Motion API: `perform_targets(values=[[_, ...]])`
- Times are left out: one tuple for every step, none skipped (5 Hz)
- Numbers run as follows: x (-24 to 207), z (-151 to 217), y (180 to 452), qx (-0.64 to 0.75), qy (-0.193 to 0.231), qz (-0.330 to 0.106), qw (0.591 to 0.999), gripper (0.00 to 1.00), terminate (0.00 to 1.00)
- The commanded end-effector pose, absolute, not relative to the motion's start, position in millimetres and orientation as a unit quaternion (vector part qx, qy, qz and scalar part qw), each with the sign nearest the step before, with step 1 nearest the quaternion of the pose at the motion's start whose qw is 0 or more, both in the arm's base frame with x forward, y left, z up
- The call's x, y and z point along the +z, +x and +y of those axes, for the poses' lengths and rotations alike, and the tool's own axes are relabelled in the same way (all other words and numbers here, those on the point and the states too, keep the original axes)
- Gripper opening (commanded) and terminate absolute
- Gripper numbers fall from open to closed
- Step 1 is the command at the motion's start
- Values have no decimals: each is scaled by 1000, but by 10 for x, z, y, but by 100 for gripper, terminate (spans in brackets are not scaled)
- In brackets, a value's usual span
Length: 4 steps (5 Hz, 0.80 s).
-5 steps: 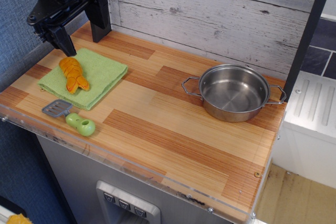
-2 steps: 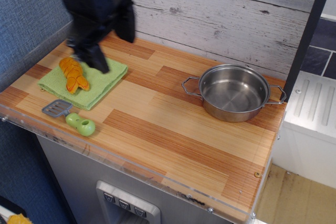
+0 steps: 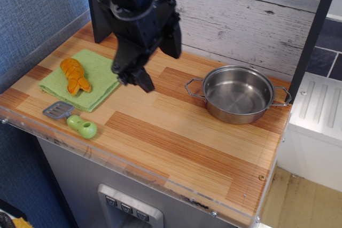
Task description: Move the pot from upward to downward direction on the table
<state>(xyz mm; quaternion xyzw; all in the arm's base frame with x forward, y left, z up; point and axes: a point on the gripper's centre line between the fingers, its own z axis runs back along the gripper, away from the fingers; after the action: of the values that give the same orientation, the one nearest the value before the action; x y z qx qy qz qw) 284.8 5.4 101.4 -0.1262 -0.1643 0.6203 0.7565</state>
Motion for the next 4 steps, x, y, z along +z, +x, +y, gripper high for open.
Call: perform_targets(values=[[852, -311, 3119, 587, -130, -164, 782, 100, 0], [717, -437, 3194, 561, -110, -161, 804, 100, 0], [560, -509, 3247, 555, -100, -151, 812, 100, 0], [387, -549, 3303, 540, -91, -139, 825, 100, 0]])
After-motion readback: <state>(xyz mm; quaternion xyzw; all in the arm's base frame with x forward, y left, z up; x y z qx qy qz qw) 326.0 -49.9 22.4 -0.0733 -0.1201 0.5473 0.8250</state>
